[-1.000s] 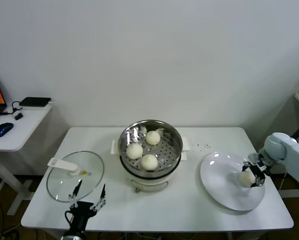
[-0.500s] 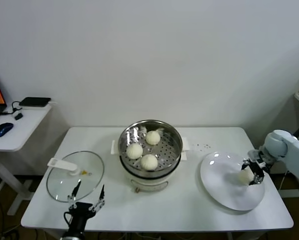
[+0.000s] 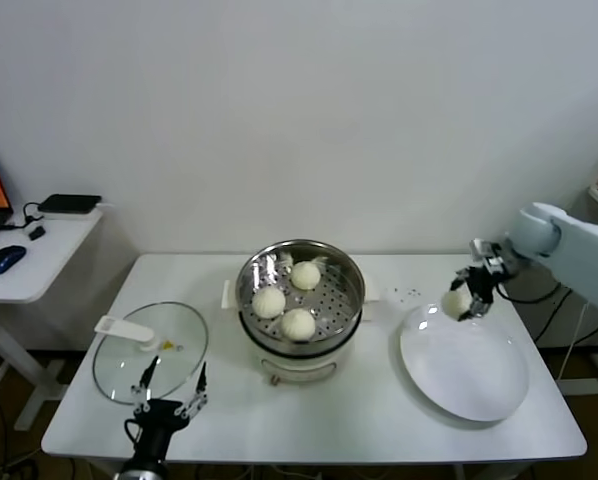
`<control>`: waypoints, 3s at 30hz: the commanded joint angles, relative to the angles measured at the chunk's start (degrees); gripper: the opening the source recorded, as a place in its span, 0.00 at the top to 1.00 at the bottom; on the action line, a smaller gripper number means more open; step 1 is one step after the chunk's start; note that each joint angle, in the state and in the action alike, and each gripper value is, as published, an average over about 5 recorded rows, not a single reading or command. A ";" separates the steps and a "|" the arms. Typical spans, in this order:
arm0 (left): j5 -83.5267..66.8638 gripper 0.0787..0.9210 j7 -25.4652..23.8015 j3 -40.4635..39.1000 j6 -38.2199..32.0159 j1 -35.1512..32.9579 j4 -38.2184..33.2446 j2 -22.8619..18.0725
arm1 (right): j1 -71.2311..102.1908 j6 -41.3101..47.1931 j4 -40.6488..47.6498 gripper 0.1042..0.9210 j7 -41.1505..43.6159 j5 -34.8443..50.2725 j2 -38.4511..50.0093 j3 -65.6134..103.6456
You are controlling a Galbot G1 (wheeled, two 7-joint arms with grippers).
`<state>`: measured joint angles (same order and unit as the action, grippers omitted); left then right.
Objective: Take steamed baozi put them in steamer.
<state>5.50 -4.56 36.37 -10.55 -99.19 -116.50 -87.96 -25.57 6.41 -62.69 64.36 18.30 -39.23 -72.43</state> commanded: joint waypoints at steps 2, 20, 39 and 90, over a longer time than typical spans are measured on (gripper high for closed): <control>-0.24 0.12 -0.08 -0.49 -0.40 -0.45 -0.68 0.24 | -25.54 4.13 -0.66 0.26 0.32 23.03 -14.04 -22.71; -0.69 0.12 0.02 -0.45 -0.37 -0.17 -0.73 0.49 | -19.62 7.24 -0.20 0.25 -2.05 27.58 -29.77 -20.39; -2.15 0.12 0.14 0.80 -1.52 -1.56 0.13 1.36 | -9.23 8.24 0.34 0.25 -4.42 20.83 -29.30 -17.30; -1.17 0.12 0.19 0.37 -1.39 -1.84 -0.39 0.97 | -5.66 3.08 -4.76 0.12 -13.04 18.26 -6.49 8.07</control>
<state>4.08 -4.33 36.93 -12.04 -101.05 -116.84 -86.82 -39.92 11.03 -65.32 58.69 42.47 -58.18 -83.22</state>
